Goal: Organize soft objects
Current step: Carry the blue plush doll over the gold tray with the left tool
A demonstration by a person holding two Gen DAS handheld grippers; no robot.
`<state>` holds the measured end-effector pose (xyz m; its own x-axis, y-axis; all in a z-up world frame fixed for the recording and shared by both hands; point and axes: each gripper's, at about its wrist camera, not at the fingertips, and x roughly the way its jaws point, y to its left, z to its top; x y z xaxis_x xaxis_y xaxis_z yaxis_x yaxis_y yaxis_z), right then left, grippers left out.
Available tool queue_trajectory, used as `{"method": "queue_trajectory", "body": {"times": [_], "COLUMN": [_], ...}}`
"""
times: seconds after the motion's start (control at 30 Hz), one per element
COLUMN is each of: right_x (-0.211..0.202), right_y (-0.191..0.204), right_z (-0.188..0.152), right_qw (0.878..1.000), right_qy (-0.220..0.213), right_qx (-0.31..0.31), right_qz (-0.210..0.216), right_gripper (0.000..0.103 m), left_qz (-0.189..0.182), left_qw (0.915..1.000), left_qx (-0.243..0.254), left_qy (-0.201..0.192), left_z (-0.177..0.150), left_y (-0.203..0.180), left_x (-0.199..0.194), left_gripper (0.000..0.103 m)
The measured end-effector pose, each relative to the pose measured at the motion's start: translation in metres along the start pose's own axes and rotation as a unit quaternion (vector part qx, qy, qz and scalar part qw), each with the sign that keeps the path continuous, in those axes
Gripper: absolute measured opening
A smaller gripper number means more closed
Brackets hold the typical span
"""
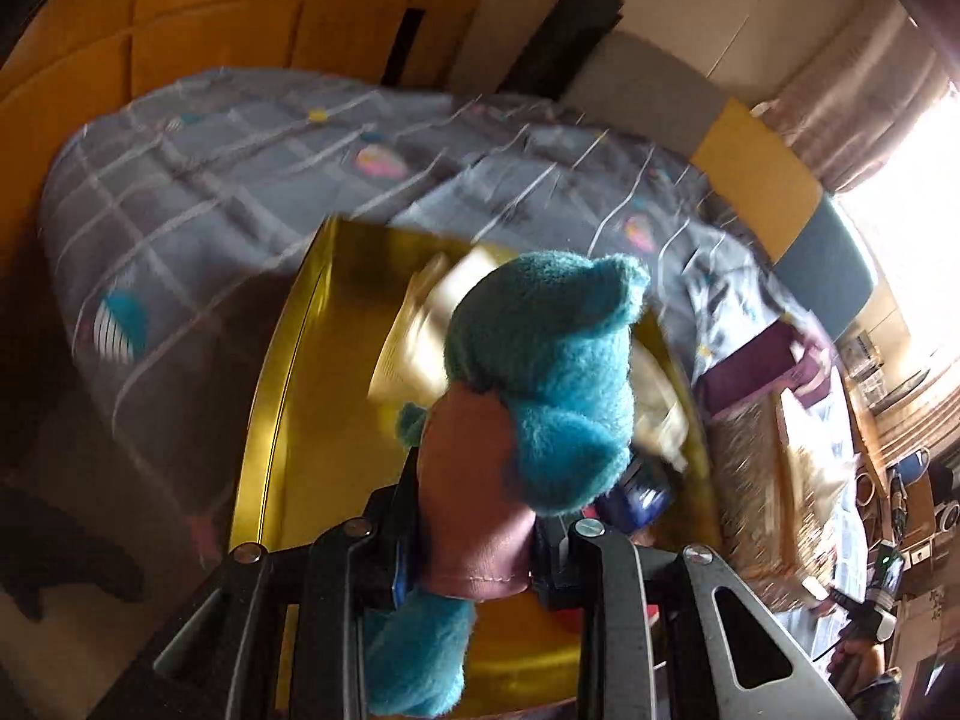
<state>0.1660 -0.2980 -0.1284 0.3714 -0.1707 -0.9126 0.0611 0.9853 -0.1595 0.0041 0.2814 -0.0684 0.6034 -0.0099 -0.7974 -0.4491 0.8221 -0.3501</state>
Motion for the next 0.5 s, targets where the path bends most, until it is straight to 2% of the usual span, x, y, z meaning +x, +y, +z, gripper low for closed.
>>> {"method": "queue_trajectory", "body": {"times": [0.1,0.23,0.37,0.5], "right_x": [-0.003,-0.008,-0.009,-0.011], "right_y": [0.003,0.006,0.006,0.006], "right_z": [-0.002,-0.005,-0.006,-0.007], "right_qw": [1.0,1.0,1.0,1.0], "right_qy": [-0.001,-0.002,-0.002,-0.002], "right_qx": [-0.002,-0.003,-0.003,-0.005], "right_qz": [-0.003,-0.005,-0.005,-0.005], "right_gripper": [0.042,0.042,0.041,0.041], "left_qz": [0.017,0.057,0.1,0.12], "left_qw": [0.9996,0.9977,0.9935,0.9898], "left_qx": [-0.012,0.008,0.05,0.076], "left_qy": [0.017,0.035,0.023,0.011], "left_z": [-0.012,-0.026,-0.036,-0.041], "left_y": [0.005,-0.001,-0.012,-0.016], "left_x": [0.017,0.036,0.042,0.044], "left_gripper": [0.028,0.031,0.033,0.033]}}
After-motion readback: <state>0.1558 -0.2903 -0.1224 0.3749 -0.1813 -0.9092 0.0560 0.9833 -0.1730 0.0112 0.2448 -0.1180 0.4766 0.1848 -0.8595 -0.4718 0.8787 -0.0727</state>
